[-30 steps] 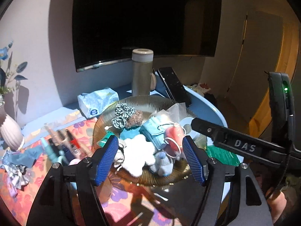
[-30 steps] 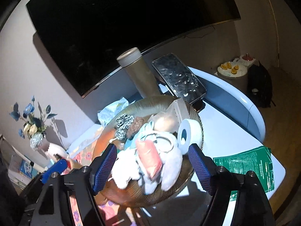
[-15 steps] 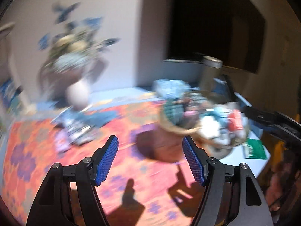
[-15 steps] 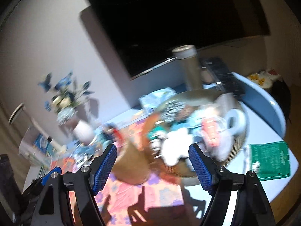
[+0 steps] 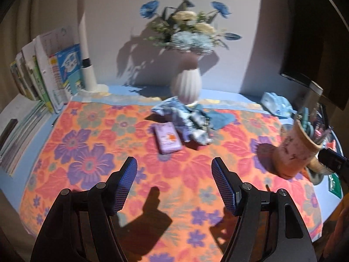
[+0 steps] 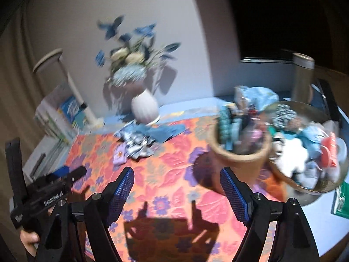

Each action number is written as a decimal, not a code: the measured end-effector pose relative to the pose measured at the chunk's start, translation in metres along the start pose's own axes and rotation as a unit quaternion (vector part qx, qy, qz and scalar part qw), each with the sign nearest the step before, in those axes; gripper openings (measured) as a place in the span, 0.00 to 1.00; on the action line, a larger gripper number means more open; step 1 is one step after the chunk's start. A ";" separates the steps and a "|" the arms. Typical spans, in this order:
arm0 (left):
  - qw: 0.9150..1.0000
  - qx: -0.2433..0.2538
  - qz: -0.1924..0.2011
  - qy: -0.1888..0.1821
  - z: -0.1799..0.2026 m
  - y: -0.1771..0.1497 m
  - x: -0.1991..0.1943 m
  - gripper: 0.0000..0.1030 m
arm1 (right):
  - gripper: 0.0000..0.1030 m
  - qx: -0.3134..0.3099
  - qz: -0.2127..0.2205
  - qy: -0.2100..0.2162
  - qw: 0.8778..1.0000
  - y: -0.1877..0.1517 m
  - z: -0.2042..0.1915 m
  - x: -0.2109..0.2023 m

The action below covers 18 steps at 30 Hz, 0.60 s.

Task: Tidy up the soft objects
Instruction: 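Move both grippers back over the tablecloth toward the remaining items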

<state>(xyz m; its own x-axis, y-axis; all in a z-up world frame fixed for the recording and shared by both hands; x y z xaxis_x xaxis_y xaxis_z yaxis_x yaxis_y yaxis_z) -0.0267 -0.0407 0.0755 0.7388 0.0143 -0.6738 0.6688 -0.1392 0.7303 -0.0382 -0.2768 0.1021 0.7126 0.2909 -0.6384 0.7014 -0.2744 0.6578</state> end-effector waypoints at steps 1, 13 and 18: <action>1.000 -0.003 -0.002 0.000 -0.006 0.000 0.003 0.67 | 0.77 -0.009 -0.004 -0.002 1.000 -0.003 -0.007 0.005; 0.998 -0.032 -0.043 -0.033 -0.028 0.013 0.095 0.67 | 0.72 -0.053 -0.070 -0.020 0.996 0.000 -0.054 0.113; 0.998 -0.032 -0.048 -0.020 -0.031 0.016 0.134 0.67 | 0.67 -0.029 -0.079 -0.036 0.996 0.020 -0.046 0.163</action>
<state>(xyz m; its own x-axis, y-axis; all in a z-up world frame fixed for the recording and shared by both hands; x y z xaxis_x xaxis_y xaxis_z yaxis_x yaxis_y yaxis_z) 0.0856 -0.0104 0.0004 0.6679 -0.0143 -0.7441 0.7413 -0.0761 0.6668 0.0912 -0.1926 0.0296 0.5940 0.2600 -0.7613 0.8043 -0.1760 0.5675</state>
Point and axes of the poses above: each gripper's, at about its wrist camera, not at the fingertips, and x roughly the way its jaws point, z to its right, y to its top, the point moved 5 cm from there along x, roughly the way its jaws point, and after that the axes turned 14 degrees about x, right-handed, at the moved point
